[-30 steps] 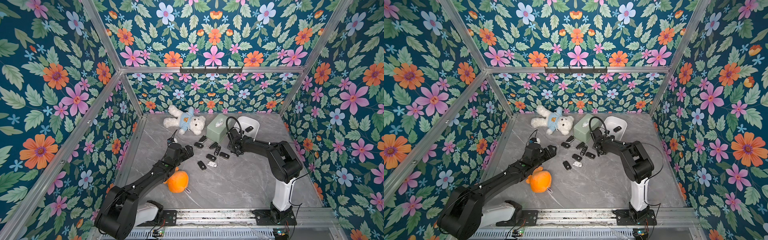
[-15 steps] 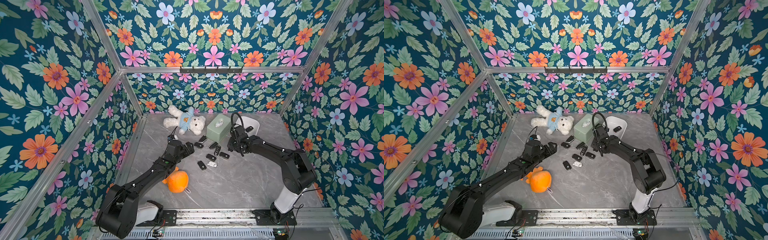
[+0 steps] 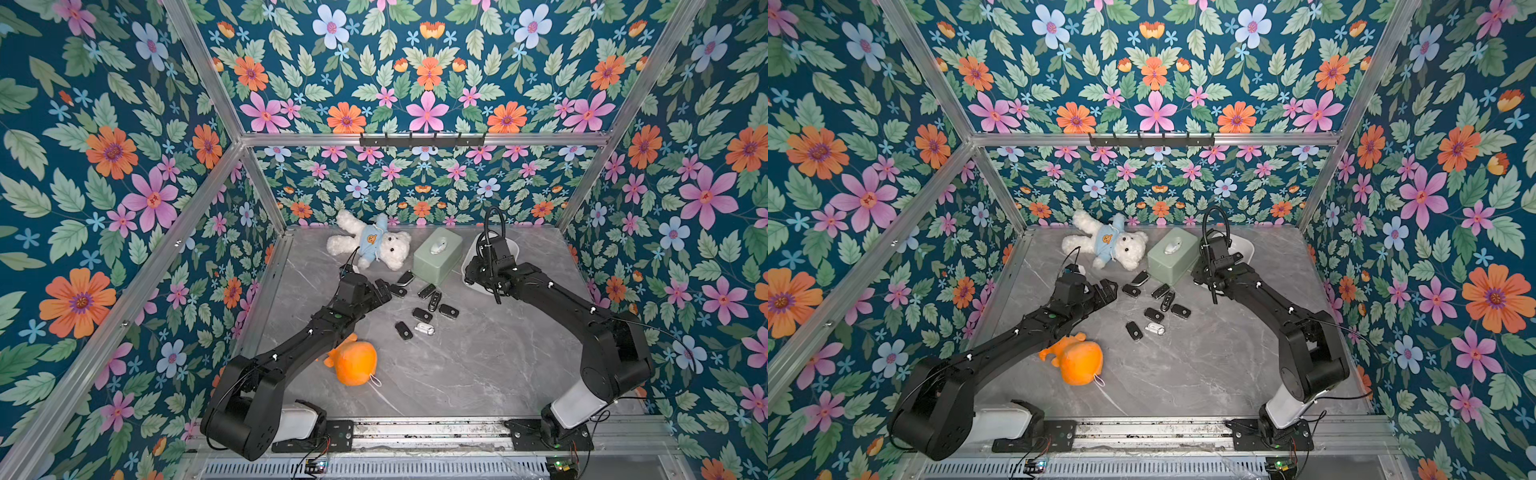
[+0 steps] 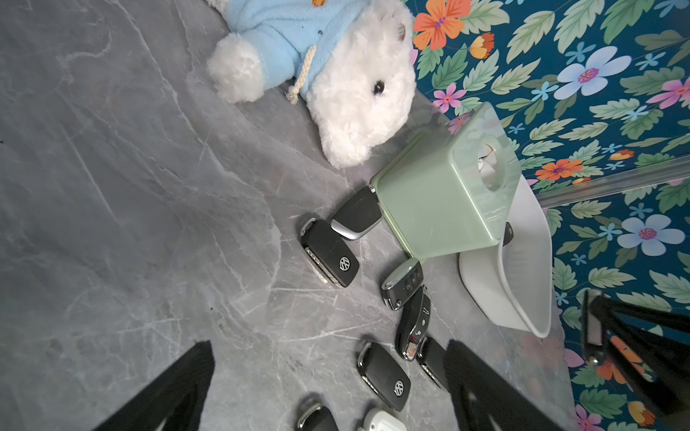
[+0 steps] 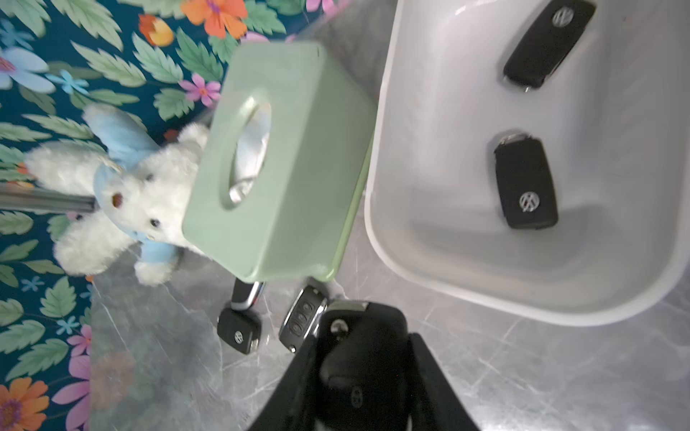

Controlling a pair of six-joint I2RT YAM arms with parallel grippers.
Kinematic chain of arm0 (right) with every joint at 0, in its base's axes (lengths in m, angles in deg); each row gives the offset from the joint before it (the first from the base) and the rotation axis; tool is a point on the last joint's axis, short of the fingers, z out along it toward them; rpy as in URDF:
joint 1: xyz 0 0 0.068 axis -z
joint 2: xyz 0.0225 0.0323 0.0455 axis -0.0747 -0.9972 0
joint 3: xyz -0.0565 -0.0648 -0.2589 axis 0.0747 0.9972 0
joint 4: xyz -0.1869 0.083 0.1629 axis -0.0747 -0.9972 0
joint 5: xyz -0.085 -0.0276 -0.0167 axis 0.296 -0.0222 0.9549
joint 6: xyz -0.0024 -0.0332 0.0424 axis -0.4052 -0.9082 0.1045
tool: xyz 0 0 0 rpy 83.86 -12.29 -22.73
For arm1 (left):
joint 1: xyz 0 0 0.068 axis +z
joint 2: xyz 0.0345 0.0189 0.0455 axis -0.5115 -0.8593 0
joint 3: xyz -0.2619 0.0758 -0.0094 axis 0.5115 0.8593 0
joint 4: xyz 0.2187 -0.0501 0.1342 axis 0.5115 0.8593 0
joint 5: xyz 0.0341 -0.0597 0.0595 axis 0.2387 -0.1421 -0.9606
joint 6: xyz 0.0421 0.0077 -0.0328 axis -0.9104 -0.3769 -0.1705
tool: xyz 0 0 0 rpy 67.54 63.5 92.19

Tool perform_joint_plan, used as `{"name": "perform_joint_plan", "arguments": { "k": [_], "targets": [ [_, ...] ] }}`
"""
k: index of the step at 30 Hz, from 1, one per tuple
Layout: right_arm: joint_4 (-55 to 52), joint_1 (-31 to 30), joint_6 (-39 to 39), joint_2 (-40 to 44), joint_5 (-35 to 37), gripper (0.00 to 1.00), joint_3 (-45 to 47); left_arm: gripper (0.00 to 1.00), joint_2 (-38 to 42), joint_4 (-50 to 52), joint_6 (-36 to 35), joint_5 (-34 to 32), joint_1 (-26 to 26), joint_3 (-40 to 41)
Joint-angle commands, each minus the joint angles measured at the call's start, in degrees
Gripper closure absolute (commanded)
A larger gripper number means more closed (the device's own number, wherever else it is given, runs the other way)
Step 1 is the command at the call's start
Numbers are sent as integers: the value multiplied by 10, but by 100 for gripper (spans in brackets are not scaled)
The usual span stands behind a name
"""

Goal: Place the car key into the storage box
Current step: Pick up the car key from the center of the board, then place the car key in the storage box.

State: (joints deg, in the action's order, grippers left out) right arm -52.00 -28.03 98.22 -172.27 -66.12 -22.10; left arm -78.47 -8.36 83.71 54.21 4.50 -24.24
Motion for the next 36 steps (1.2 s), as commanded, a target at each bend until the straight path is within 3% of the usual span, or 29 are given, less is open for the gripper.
{"name": "perform_joint_plan", "arguments": {
  "k": [1, 12, 36],
  "targets": [
    [14, 22, -17, -1, -1, 68, -5, 0, -4, 0, -9, -1, 2, -8],
    [-1, 64, -66, -98, 10, 69, -89, 0, 30, 19, -4, -21, 2, 2],
    [-48, 69, -33, -299, 22, 68, -212, 0, 110, 59, -8, -47, 5, 44]
  ]
}}
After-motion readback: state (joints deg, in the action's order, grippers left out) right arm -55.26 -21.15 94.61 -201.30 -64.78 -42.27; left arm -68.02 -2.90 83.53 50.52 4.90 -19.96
